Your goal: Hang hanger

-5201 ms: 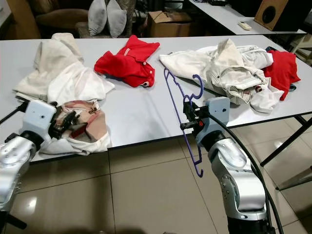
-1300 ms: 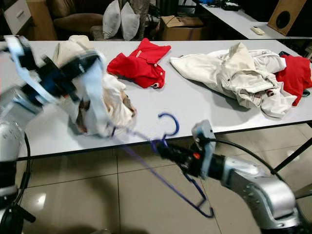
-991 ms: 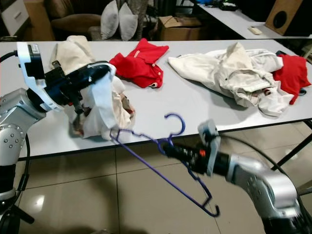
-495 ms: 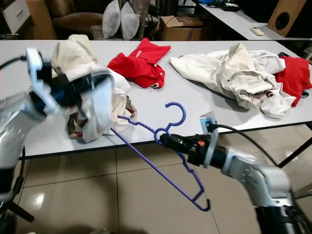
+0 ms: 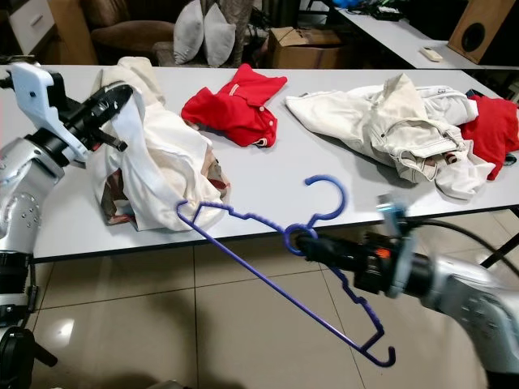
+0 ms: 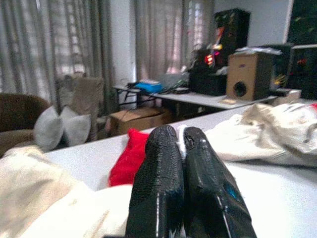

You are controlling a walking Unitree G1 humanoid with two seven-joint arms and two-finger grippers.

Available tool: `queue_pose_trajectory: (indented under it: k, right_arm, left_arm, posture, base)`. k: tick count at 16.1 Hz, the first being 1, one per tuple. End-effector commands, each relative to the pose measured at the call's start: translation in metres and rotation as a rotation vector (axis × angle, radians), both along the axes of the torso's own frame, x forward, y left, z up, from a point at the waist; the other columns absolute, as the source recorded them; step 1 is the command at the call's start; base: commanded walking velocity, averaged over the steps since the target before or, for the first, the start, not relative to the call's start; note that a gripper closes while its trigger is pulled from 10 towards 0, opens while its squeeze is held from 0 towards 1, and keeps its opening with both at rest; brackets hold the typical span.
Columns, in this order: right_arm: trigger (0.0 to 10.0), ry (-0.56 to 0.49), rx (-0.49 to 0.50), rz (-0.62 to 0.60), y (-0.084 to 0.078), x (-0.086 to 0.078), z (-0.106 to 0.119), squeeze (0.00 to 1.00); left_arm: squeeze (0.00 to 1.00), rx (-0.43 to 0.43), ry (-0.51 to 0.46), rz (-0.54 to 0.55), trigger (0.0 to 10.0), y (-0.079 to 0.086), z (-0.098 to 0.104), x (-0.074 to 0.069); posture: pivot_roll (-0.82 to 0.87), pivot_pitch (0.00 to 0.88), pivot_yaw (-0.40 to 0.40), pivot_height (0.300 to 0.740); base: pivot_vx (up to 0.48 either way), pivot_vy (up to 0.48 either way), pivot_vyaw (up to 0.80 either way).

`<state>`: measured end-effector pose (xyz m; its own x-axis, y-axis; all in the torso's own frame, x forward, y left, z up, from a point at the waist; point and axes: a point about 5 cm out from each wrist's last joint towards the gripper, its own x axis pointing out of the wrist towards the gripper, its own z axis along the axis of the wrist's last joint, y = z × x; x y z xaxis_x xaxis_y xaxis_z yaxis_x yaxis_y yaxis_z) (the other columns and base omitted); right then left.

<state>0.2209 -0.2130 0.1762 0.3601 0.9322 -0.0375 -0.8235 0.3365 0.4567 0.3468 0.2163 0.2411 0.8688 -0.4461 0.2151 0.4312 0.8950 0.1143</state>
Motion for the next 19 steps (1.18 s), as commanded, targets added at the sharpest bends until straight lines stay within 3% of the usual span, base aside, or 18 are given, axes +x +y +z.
queue_pose_trajectory:
  k: [1, 5, 7, 9, 12, 15, 17, 19]
  right_arm:
    - [10.0, -0.031, 0.019, 0.008, -0.004, -0.002, 0.010, 0.00]
    - [10.0, -0.009, -0.020, -0.126, -0.014, 0.012, 0.002, 0.00]
    - [10.0, 0.013, -0.051, -0.176, -0.015, 0.020, -0.005, 0.00]
    - [10.0, 0.020, -0.022, -0.149, -0.005, 0.029, -0.008, 0.00]
    - [10.0, 0.043, -0.031, -0.133, 0.005, 0.041, -0.018, 0.00]
    - [10.0, 0.052, -0.043, -0.199, 0.010, 0.060, -0.025, 0.00]
    - [10.0, 0.072, -0.014, -0.246, 0.016, 0.074, -0.028, 0.00]
    - [10.0, 0.093, 0.037, -0.211, 0.026, 0.079, -0.033, 0.00]
  left_arm:
    - [0.00, 0.031, -0.012, 0.000, 0.0, -0.003, 0.002, 0.004]
    - [0.00, 0.052, 0.013, -0.077, 0.0, -0.007, -0.005, 0.003]
    - [0.00, 0.047, 0.010, -0.167, 0.0, -0.013, -0.005, -0.002]
    - [0.00, 0.039, 0.010, -0.325, 0.0, -0.030, -0.002, -0.015]
    - [0.00, 0.042, 0.002, -0.393, 0.0, -0.045, 0.001, -0.021]
    - [0.00, 0.030, -0.011, -0.451, 0.0, -0.055, 0.008, -0.027]
    - [0.00, 0.033, -0.014, -0.502, 0.0, -0.059, 0.014, -0.034]
    - [0.00, 0.036, -0.006, -0.527, 0.0, -0.063, 0.013, -0.036]
  posture:
    - [-0.15, 0.000, -0.042, 0.740]
    - [-0.15, 0.000, -0.042, 0.740]
    - [-0.15, 0.000, -0.044, 0.740]
    - [-0.15, 0.000, -0.042, 0.740]
    - [-0.15, 0.000, -0.047, 0.740]
    - [-0.14, 0.000, -0.054, 0.740]
    - [-0.13, 0.000, -0.055, 0.740]
    - [-0.13, 0.000, -0.055, 0.740]
  base:
    - [0.000, 0.000, 0.00]
    - [0.000, 0.000, 0.00]
    - [0.000, 0.000, 0.00]
    - [0.000, 0.000, 0.00]
    - [0.000, 0.000, 0.00]
    - [0.000, 0.000, 0.00]
    - [0.000, 0.000, 0.00]
    - [0.000, 0.000, 0.00]
